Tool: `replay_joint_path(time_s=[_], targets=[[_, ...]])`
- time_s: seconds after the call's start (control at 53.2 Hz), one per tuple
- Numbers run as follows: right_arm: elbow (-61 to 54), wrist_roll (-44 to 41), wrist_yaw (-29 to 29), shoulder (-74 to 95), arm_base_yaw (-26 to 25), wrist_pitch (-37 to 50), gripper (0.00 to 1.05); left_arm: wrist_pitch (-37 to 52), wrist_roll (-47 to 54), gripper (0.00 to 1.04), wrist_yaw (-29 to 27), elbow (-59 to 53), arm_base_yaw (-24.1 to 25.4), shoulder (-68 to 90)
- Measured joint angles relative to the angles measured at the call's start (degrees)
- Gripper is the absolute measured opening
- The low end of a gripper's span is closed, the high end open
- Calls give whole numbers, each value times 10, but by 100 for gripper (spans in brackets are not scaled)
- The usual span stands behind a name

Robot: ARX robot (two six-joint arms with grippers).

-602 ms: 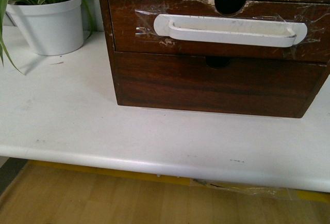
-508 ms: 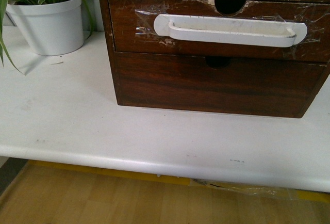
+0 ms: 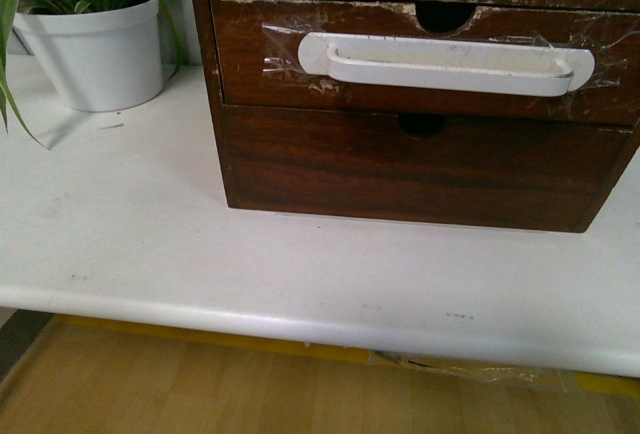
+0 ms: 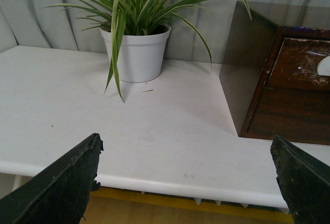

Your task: Open drawer

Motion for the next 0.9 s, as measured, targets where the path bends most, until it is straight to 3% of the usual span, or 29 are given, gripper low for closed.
replay_joint_path(time_s=[0.902], targets=[[0,0,0,0,0,0,96,0,0,99,0,0,0,0]])
